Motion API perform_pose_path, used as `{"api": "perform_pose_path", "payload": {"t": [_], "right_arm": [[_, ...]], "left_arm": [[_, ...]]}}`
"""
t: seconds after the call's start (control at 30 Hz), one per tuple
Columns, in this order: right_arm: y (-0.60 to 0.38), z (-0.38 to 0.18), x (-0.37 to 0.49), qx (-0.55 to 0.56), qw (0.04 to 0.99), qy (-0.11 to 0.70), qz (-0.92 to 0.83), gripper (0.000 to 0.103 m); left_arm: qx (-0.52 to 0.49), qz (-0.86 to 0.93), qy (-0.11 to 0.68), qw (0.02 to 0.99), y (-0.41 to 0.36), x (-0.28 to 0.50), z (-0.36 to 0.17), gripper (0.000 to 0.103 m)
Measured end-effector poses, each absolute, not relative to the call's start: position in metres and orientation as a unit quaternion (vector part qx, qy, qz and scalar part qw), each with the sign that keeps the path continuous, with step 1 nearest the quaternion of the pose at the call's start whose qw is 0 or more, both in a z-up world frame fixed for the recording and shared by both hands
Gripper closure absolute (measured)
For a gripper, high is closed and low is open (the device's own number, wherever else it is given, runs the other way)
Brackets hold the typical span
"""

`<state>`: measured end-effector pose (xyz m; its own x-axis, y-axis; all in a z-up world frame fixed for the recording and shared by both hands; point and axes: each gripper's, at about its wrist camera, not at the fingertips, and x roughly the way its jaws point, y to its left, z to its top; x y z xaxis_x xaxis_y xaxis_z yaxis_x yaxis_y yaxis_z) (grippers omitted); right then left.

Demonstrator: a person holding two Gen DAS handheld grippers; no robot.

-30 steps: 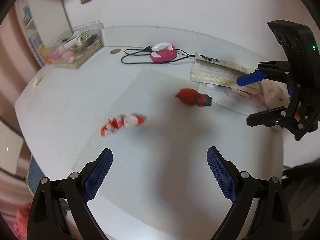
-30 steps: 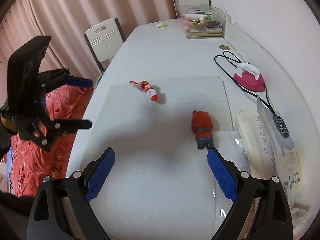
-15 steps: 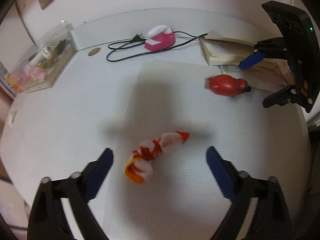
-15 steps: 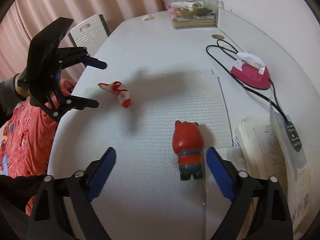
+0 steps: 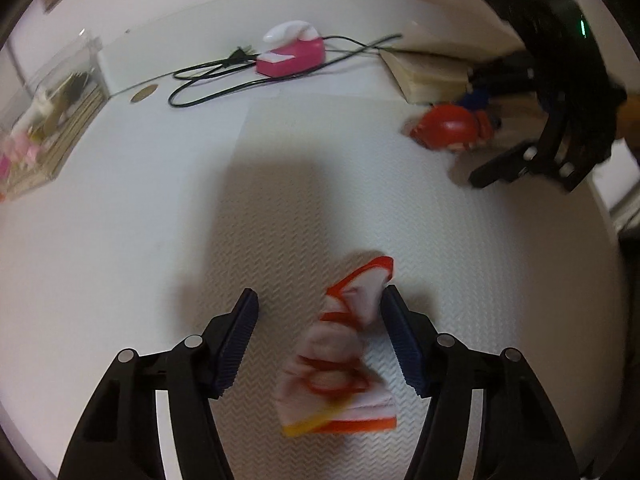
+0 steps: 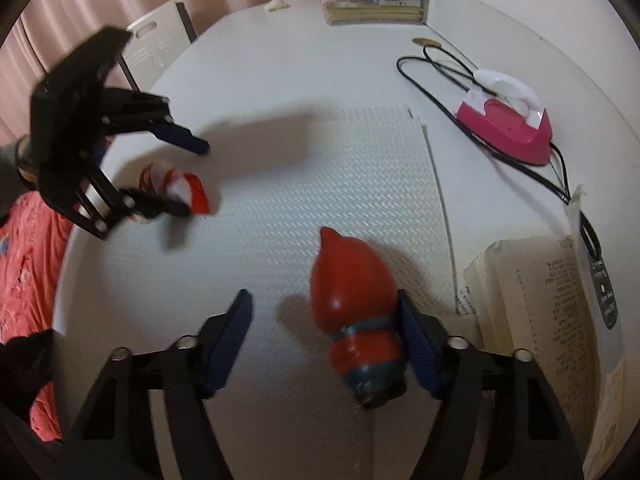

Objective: Collect trash
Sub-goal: 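Grasp the candy wrapper with the left tool while the right tool grasps the red toy figure, then carry the wrapper and red toy figure over the orange bin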

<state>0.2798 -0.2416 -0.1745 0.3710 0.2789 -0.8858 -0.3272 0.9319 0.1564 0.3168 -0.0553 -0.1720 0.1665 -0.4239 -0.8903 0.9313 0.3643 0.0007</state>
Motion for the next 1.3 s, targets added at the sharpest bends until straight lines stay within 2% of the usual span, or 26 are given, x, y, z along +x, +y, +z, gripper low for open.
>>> {"api": "perform_pose_path", "payload": {"t": [0.03,0.07,0.13,0.2,0.53,0.97,1.3], "right_arm": [[-0.242,-0.175,0.28,-0.029,0.829,0.528,0.181,0.042],[-0.243,-0.174,0.28,-0.035,0.831,0.526,0.177,0.05],[-0.246,-0.174,0.28,-0.039,0.833,0.522,0.179,0.061],[-0.249,-0.174,0.281,-0.029,0.831,0.523,0.184,0.063],[-0.226,-0.144,0.245,-0.018,0.822,0.509,0.256,0.064],[-0.21,-0.085,0.148,-0.041,0.815,0.471,0.335,0.064],[-0.171,-0.048,0.108,-0.079,0.788,0.443,0.419,0.064]], "left_arm": [[0.289,-0.475,0.431,0.71,-0.053,0.318,-0.171,0.047],[0.289,-0.473,0.432,0.712,-0.052,0.318,-0.171,0.049],[0.284,-0.467,0.437,0.714,-0.049,0.316,-0.168,0.07],[0.274,-0.464,0.445,0.715,-0.046,0.311,-0.167,0.074],[0.226,-0.44,0.47,0.731,-0.033,0.25,-0.147,0.076],[0.197,-0.388,0.456,0.776,-0.024,0.122,-0.091,0.076],[0.157,-0.309,0.446,0.825,0.005,0.047,-0.057,0.076]]}}
